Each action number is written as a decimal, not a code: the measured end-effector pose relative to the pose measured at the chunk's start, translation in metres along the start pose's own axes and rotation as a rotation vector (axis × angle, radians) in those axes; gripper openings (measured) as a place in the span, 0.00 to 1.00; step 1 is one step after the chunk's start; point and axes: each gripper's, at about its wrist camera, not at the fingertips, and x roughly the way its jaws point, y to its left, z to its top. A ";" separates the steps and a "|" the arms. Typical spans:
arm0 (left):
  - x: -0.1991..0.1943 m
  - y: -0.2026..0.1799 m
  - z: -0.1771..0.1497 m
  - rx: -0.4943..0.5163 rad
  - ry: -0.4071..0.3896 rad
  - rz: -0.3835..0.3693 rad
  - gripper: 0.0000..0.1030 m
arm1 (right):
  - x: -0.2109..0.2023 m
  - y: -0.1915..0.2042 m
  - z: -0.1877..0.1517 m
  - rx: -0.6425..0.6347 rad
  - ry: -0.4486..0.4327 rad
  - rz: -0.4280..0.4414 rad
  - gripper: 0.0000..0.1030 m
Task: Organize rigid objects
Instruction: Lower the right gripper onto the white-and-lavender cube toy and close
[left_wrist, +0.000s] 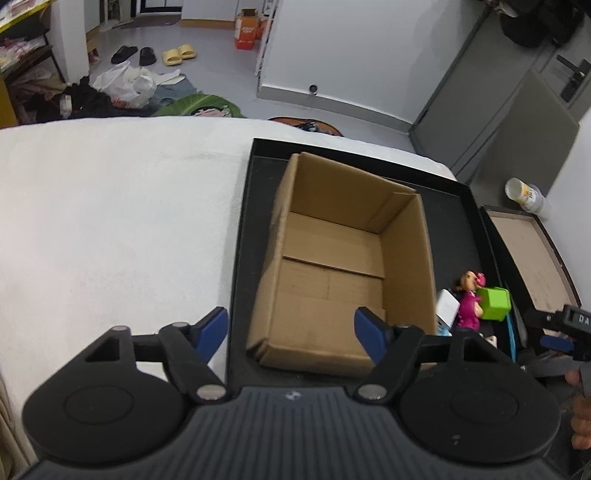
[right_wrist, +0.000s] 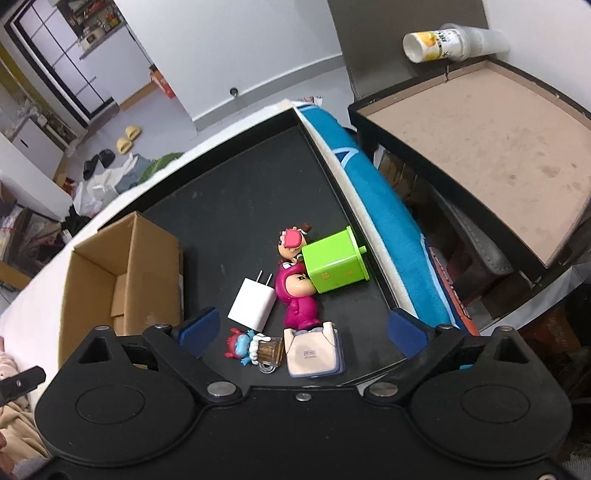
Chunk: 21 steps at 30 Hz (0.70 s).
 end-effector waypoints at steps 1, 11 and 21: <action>0.004 0.003 0.001 -0.006 0.003 0.005 0.68 | 0.004 0.001 0.001 -0.006 0.012 0.001 0.92; 0.036 0.028 0.001 -0.098 0.066 0.002 0.61 | 0.045 0.005 0.005 -0.057 0.126 -0.082 0.85; 0.057 0.031 -0.003 -0.166 0.095 0.023 0.59 | 0.071 0.010 0.000 -0.109 0.195 -0.165 0.85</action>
